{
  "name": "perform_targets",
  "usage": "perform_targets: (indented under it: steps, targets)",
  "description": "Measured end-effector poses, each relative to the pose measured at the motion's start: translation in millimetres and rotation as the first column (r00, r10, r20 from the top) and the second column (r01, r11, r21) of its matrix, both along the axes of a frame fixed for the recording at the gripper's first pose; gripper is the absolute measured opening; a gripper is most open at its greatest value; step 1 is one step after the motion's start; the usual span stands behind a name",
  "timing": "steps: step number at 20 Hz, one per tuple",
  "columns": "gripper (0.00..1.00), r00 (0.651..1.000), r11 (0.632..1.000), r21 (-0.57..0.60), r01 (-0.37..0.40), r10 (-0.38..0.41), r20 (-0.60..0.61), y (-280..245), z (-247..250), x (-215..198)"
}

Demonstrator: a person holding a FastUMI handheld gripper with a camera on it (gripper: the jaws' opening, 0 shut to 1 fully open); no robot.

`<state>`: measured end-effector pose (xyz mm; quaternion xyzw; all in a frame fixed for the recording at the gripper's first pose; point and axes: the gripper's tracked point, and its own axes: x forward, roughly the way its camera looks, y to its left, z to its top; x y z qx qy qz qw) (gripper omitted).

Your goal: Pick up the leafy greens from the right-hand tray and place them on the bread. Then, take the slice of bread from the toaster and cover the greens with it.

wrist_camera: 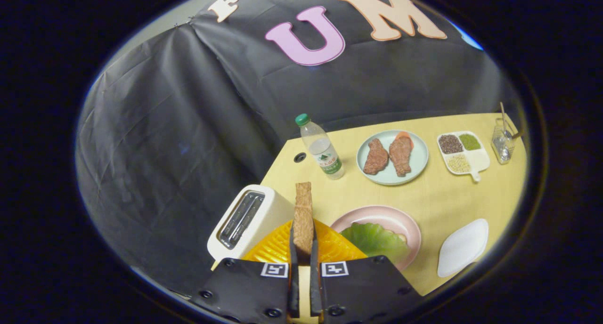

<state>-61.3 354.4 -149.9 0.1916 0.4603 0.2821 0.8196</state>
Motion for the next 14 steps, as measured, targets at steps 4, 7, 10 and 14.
perform_targets:
  steps: [4,7,10,14]
  targets:
    - [0.12,1.0,0.997,0.07,0.012,-0.01,-0.025,-2.9,-24.8,-6.4]
    - [0.12,0.997,0.993,0.111,0.045,-0.038,-0.065,-7.9,-41.7,-6.5]
    - [0.12,0.993,0.992,0.108,0.063,-0.051,-0.106,-17.5,-64.0,-7.1]
    - [0.12,0.984,0.995,0.056,0.082,-0.071,-0.164,-34.5,-98.2,-16.8]
